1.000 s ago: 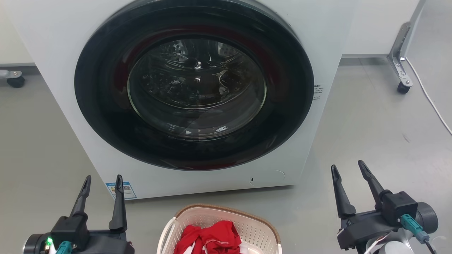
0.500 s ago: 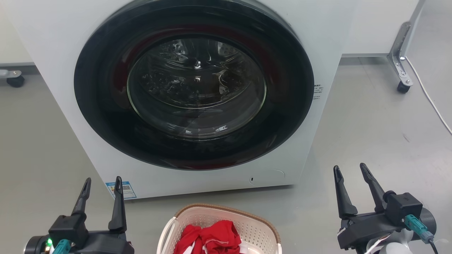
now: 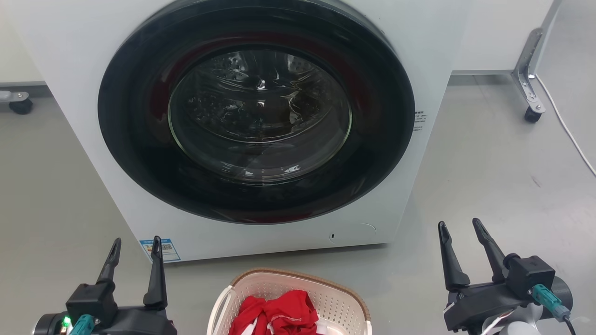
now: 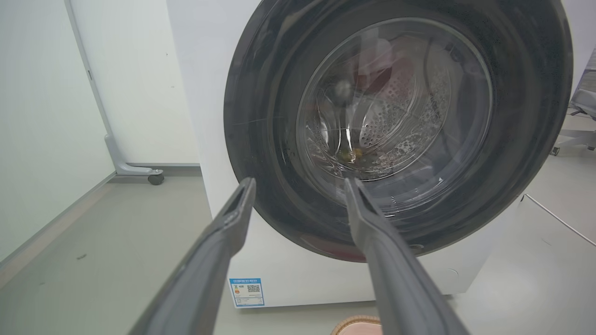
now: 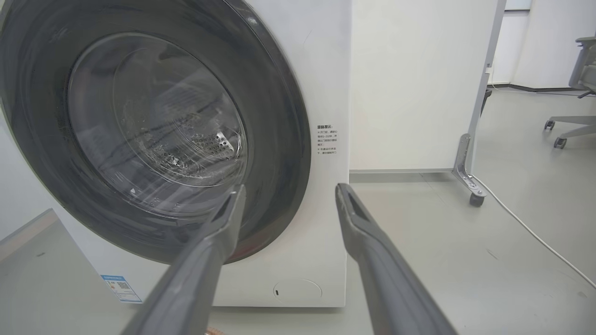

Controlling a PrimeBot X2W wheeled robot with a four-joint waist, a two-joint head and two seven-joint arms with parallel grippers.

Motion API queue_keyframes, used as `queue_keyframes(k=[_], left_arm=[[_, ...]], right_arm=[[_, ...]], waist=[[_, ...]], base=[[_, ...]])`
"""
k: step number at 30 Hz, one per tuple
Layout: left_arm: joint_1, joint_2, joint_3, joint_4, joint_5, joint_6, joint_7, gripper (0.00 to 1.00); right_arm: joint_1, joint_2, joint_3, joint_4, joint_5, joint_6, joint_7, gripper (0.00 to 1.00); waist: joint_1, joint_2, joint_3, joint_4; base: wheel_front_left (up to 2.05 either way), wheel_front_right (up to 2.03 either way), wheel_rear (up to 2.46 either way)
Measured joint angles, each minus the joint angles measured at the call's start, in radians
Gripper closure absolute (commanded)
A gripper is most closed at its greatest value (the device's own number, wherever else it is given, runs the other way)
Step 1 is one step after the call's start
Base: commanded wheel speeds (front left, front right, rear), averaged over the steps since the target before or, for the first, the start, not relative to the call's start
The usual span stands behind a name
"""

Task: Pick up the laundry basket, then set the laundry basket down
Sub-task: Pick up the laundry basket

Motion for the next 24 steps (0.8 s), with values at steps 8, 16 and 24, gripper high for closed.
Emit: queue_keyframes(k=[8, 16, 24], left_arm=[[0.000, 0.000, -0.004, 0.007, 0.000, 0.000, 0.008, 0.00], [0.000, -0.004, -0.009, 0.002, 0.000, 0.000, 0.010, 0.00], [0.000, -0.009, -0.012, -0.009, -0.004, -0.001, 0.014, 0.00]], right_arm=[[0.002, 0.007, -0.007, 0.007, -0.006, 0.005, 0.000, 0.00], [0.016, 0.014, -0.016, 0.005, -0.006, 0.009, 0.000, 0.00], [0.016, 0.014, -0.022, -0.010, -0.011, 0.009, 0.000, 0.00]], waist=[[0.0000, 0.0000, 0.002, 0.003], [0.0000, 0.0000, 0.020, 0.010], [0.0000, 0.0000, 0.069, 0.015]], base=[[0.00, 0.00, 0.00], [0.00, 0.00, 0.00], [0.00, 0.00, 0.00]])
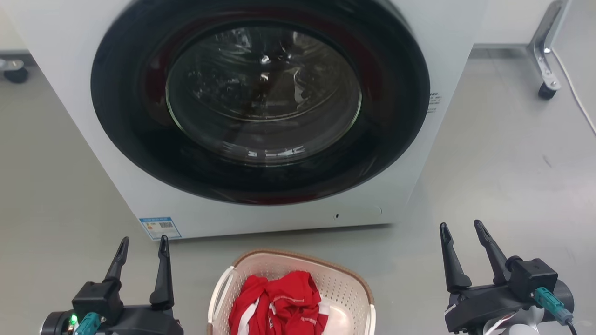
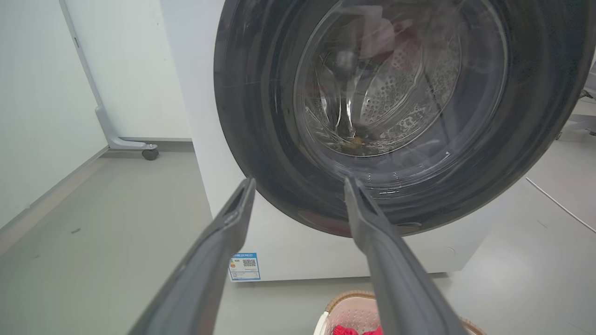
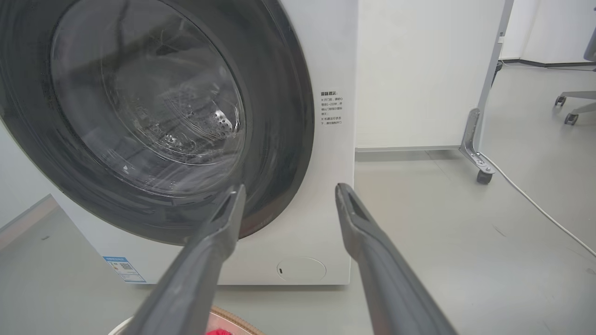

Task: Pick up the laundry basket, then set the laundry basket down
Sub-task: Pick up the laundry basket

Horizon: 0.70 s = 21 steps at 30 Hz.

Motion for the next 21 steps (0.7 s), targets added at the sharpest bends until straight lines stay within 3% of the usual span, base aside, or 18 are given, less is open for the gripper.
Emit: queue_keyframes(k=[21], left_arm=[[-0.119, -0.028, -0.037, 0.008, -0.015, -0.035, 0.030, 0.00]], right_arm=[[-0.045, 0.007, -0.022, -0.068, -0.031, -0.002, 0.000, 0.00]], waist=[[0.0002, 0.0002, 0.273, 0.009]], base=[[0.00, 0.00, 0.00]])
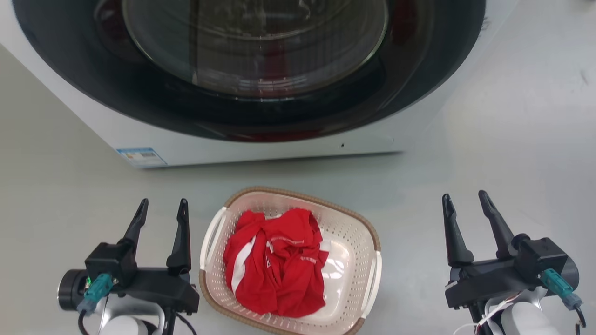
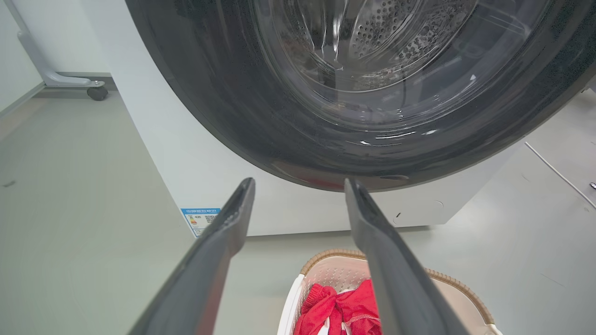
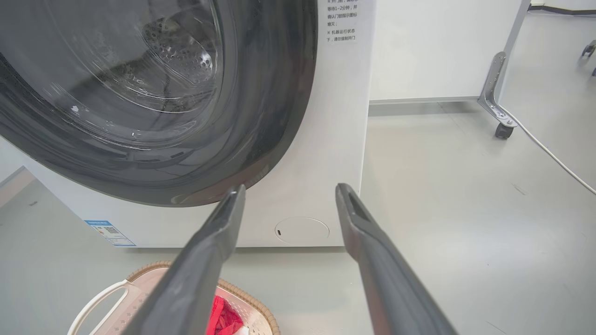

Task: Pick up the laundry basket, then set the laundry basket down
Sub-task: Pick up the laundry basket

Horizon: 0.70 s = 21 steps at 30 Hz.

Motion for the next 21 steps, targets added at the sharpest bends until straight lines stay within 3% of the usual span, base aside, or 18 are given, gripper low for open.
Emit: queue_keyframes(k=[9, 21], left_arm=[[-0.099, -0.006, -0.012, 0.067, -0.012, -0.028, 0.039, 0.00], [-0.264, 0.016, -0.021, 0.186, -0.050, -0.106, 0.108, 0.00]], right_arm=[[-0.056, 0.001, -0.005, -0.038, -0.009, -0.002, 0.000, 0.00], [-0.143, 0.022, -0.002, -0.090, -0.026, -0.002, -0.007, 0.00]], waist=[[0.0000, 0.0001, 0.133, -0.005], [0.0000, 0.0001, 0.311, -0.035]], base=[[0.00, 0.00, 0.00], [0.00, 0.00, 0.00]])
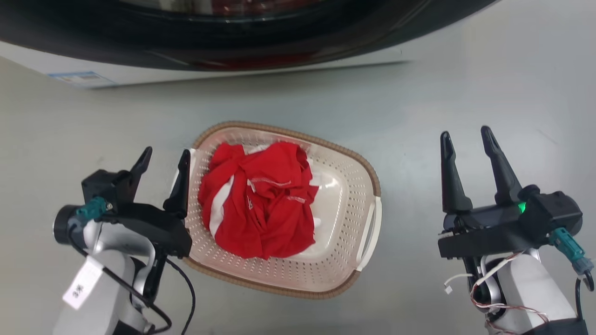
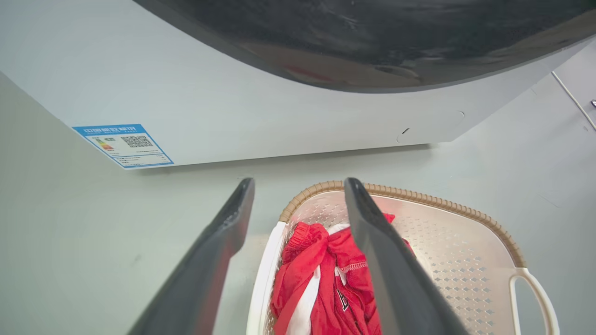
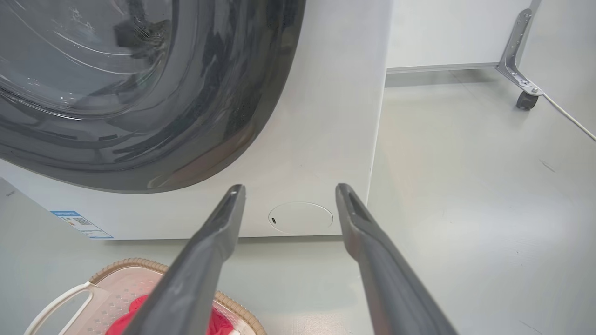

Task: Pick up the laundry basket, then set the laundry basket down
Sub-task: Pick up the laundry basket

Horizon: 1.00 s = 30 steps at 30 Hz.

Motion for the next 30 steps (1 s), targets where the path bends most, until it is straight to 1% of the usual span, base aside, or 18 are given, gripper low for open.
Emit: queue_keyframes(k=[7, 15, 17, 28, 29, 30], left_arm=[[-0.095, 0.007, 0.007, 0.073, -0.019, -0.035, 0.039, 0.00], [-0.172, 0.038, 0.028, 0.189, -0.041, -0.054, 0.060, 0.00], [-0.193, 0.041, 0.027, 0.233, -0.057, -0.065, 0.067, 0.00], [-0.255, 0.049, 0.020, 0.355, -0.079, -0.088, 0.084, 0.01], [-0.259, 0.049, 0.017, 0.362, -0.079, -0.088, 0.085, 0.15], [-0.263, 0.049, 0.013, 0.372, -0.079, -0.088, 0.085, 0.32]], right_arm=[[-0.050, 0.011, -0.002, -0.024, 0.000, 0.000, 0.000, 0.00], [-0.086, 0.025, -0.003, -0.018, 0.000, 0.004, 0.000, 0.00], [-0.086, 0.029, -0.006, -0.011, -0.002, 0.004, 0.000, 0.00], [-0.101, 0.035, -0.011, -0.001, -0.007, 0.006, 0.000, 0.00], [-0.103, 0.036, -0.011, 0.000, -0.008, 0.007, 0.000, 0.00], [-0.103, 0.037, -0.012, 0.001, -0.009, 0.011, 0.000, 0.00]], waist=[[0.0000, 0.0000, 0.105, -0.024], [0.0000, 0.0000, 0.208, -0.050], [0.0000, 0.0000, 0.233, -0.059], [-0.0001, -0.0001, 0.269, -0.075], [-0.0001, 0.0000, 0.270, -0.076], [0.0000, -0.0001, 0.271, -0.076]], base=[[0.00, 0.00, 0.00], [0.00, 0.00, 0.00], [0.00, 0.00, 0.00], [0.00, 0.00, 0.00], [0.00, 0.00, 0.00], [0.00, 0.00, 0.00]])
